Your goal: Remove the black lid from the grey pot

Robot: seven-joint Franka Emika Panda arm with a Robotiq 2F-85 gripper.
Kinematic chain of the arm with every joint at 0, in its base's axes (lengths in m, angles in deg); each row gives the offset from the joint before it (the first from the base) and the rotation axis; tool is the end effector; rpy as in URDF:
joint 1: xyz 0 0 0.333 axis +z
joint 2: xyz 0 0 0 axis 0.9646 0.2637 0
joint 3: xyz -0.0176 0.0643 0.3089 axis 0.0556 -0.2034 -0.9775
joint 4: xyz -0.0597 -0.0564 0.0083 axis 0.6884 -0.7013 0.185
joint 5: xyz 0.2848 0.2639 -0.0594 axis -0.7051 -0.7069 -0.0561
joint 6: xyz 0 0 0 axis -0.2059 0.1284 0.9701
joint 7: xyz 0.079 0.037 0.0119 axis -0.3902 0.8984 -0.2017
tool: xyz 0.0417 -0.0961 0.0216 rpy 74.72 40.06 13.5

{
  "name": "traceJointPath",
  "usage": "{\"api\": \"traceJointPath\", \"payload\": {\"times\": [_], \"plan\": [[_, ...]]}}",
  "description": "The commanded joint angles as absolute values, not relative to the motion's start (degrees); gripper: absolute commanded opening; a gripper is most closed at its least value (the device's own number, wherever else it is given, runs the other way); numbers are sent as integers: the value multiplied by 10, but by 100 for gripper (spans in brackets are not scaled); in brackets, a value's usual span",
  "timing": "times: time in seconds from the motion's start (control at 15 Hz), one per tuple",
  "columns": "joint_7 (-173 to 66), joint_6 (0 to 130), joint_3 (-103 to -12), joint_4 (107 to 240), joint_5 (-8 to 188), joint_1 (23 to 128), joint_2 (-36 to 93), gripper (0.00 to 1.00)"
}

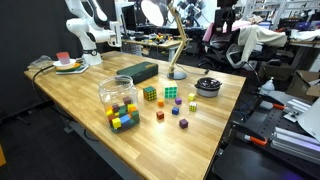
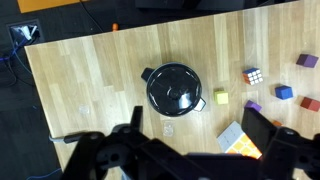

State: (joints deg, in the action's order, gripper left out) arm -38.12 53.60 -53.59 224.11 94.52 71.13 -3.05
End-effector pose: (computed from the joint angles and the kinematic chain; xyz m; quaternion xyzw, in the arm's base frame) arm 0.4195 -0.0893 0.3728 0.9978 0.0371 -0.0488 0.0267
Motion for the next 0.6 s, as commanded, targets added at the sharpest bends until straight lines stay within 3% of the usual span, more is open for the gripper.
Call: {"api": "traceJointPath", "payload": {"times": [0.0, 0.53], "plan": [[-372, 549, -538, 2240, 931, 709, -24, 100], [-342, 656, -524, 2196, 838, 705, 118, 100]]}}
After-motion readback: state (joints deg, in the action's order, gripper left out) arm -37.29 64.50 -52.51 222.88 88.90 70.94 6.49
